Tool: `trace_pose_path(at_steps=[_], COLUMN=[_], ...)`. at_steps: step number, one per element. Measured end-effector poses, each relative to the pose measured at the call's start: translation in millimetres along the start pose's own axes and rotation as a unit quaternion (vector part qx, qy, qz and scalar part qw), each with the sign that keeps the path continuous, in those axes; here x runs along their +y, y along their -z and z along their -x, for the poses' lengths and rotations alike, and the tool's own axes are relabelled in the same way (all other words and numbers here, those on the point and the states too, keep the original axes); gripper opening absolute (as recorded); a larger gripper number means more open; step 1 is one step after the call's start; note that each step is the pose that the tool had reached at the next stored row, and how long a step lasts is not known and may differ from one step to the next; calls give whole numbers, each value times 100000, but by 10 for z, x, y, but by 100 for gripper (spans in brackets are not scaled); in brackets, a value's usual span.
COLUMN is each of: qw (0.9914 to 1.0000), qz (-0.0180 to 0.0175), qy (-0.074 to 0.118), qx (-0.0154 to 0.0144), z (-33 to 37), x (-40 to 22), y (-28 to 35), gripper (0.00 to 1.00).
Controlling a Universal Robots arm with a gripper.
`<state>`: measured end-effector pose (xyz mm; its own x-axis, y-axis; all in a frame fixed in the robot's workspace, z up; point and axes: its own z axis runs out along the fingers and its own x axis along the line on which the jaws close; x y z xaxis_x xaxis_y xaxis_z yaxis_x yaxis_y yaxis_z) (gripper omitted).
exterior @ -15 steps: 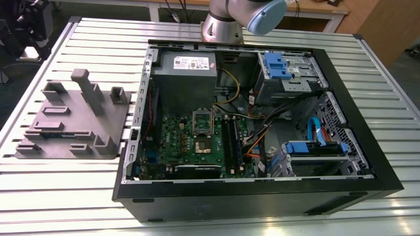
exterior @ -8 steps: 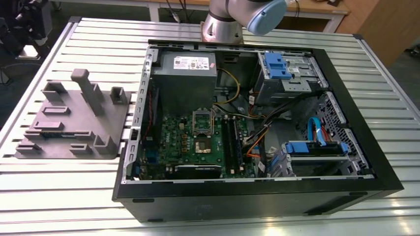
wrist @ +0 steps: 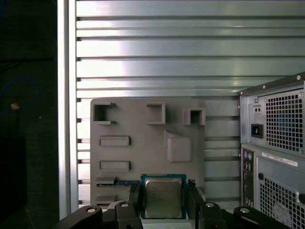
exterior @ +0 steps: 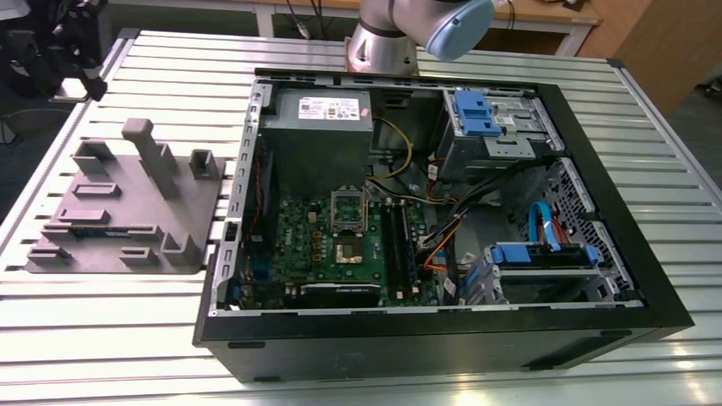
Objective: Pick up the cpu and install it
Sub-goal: 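Pick up the cpu and move it towards the insertion slot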
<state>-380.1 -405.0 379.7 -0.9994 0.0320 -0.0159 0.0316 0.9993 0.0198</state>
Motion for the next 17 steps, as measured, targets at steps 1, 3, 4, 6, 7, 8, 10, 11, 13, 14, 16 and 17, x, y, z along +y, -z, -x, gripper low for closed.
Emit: trace_pose_path(at_steps=[1, 3, 4, 6, 7, 8, 10, 11, 13, 14, 16, 17], qw=[100000, 100000, 100000, 100000, 100000, 100000, 100000, 100000, 100000, 100000, 100000, 100000], qz=[4, -1, 4, 5, -4, 4, 7, 3, 5, 4, -1, 5], qy=[3, 1, 1, 0, 2, 3, 1, -1, 2, 4, 0, 0], qx=[-7, 1, -5, -5, 4, -7, -8, -4, -5, -7, 0, -7], z=[48, 137, 182, 272, 317, 366, 456, 501, 591, 636, 721, 755], x=[1, 4, 6, 8, 10, 11, 14, 16, 19, 20, 23, 24], y=[-2, -2, -4, -7, -6, -9, -11, -11, -13, -14, -16, -17], gripper=[47, 47, 47, 47, 47, 47, 47, 47, 47, 47, 47, 47])
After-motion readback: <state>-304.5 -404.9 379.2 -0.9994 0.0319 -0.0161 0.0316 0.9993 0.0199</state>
